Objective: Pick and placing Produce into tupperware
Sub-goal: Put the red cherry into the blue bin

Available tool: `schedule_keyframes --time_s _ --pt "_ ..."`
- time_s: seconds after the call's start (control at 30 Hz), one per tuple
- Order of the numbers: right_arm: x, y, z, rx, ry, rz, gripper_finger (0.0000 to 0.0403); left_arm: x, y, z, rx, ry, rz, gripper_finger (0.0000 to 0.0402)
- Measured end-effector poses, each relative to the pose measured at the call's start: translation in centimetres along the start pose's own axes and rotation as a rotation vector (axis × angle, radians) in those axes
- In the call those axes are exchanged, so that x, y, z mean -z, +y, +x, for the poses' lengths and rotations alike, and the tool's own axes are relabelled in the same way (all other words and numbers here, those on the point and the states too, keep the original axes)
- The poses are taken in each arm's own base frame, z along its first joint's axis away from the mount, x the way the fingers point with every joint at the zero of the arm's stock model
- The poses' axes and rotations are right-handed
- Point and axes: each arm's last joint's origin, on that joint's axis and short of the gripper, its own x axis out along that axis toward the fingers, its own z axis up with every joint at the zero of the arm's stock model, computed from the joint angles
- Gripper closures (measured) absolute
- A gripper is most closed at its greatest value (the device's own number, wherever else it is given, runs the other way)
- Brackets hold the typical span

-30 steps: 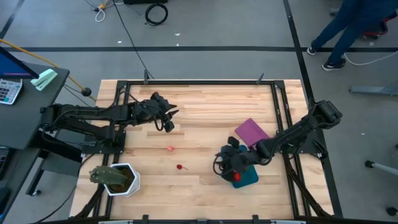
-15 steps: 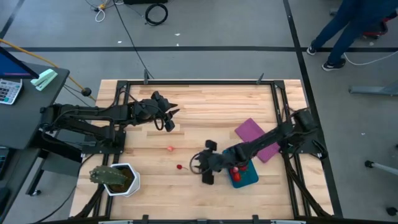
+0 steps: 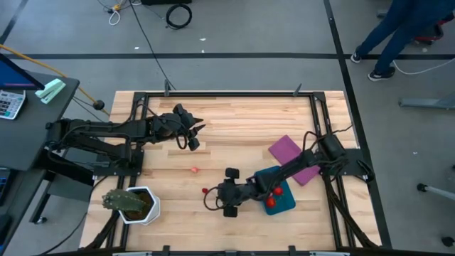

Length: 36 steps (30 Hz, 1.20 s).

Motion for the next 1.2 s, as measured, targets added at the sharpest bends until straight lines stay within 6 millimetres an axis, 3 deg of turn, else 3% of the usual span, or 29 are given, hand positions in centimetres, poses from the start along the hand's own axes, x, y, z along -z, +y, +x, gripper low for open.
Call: schedule_keyframes --time_s 0.37,1.2 --pt "2.1 0.8 2.3 0.016 0.005 -0.031 0.0241 0.0 0.0 0.0 0.0 -0.001 -0.004 0.0292" --pt "1.7 0.5 2.3 0.063 -0.047 -0.044 0.0241 0.0 0.0 0.0 0.0 -0.001 -0.004 0.0292"
